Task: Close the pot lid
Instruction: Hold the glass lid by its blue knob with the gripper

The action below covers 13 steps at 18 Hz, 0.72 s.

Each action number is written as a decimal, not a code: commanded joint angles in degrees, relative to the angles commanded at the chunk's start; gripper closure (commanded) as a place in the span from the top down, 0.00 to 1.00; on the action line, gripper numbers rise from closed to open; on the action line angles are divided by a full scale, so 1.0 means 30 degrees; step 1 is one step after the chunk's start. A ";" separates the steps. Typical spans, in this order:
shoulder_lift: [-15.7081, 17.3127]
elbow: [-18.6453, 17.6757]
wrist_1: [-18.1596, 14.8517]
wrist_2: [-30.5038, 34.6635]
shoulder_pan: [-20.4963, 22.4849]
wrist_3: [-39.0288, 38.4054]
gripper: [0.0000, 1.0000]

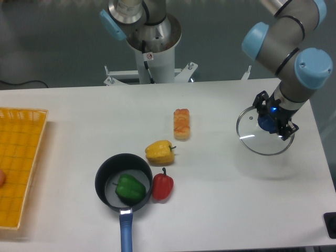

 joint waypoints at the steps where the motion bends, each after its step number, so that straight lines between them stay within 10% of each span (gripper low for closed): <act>1: 0.0000 -0.0029 0.0000 0.0029 0.0000 0.0000 0.59; 13: 0.0937 -0.0555 -0.0762 -0.0262 -0.1287 -0.1256 0.59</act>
